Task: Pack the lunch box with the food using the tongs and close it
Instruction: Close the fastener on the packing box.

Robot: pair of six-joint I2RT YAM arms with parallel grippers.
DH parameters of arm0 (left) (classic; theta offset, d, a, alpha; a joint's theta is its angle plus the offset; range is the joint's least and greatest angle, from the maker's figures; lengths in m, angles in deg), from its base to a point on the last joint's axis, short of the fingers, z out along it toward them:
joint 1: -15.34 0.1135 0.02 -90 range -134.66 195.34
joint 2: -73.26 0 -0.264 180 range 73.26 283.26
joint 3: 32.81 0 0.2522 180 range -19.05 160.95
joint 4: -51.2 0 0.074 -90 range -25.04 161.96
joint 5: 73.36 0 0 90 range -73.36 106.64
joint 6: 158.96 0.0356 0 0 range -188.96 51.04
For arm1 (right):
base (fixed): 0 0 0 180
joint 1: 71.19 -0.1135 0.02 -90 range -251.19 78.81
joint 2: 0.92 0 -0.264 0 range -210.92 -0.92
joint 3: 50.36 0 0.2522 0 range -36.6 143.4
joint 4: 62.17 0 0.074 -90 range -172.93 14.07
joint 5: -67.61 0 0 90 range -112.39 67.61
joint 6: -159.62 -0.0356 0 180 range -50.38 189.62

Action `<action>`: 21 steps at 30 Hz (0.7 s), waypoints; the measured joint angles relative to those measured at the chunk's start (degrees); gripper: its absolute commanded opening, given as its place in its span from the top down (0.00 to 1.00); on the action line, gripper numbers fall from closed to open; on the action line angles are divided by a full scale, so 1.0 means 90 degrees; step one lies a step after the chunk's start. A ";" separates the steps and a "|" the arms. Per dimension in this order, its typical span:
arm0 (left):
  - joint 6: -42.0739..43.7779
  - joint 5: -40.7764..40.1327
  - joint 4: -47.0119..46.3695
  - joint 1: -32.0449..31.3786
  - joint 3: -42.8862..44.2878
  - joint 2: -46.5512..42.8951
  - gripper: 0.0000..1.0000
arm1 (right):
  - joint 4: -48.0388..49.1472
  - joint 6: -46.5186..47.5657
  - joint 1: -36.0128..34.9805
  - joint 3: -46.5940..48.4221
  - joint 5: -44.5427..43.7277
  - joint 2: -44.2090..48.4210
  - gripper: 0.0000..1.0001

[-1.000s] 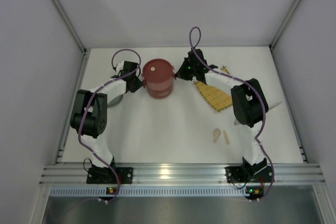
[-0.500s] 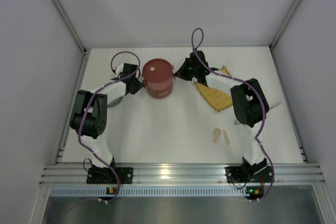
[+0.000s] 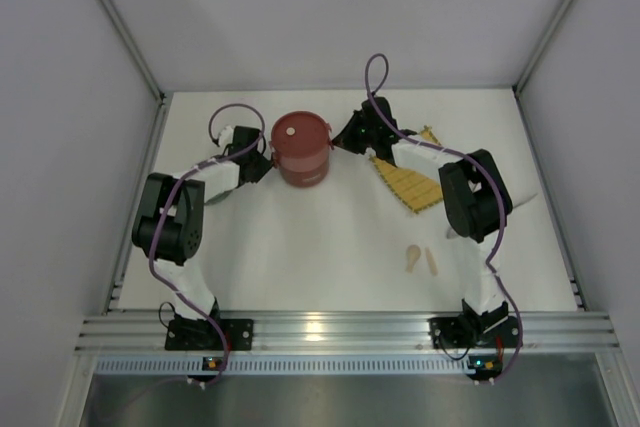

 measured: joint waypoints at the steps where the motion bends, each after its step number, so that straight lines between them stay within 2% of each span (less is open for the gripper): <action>1: -0.0012 0.0012 -0.0051 0.0005 -0.0036 0.0002 0.73 | 0.0000 0.0002 0.0000 0.0000 0.0000 0.0000 0.98; 6: -0.0185 0.0471 -0.0270 -0.0044 -0.0338 0.0029 0.73 | -0.0029 0.0017 -0.0024 -0.0002 0.0192 0.0000 0.98; 16: -0.0214 0.0250 -0.0544 -0.0058 -0.0466 0.0019 0.73 | -0.0075 0.0134 -0.0061 -0.0007 0.0262 0.0005 0.98; 21: -0.0032 0.0228 0.0107 -0.0085 -0.0187 0.0015 0.75 | -0.0117 0.0107 -0.0095 -0.0085 0.0129 0.0085 0.98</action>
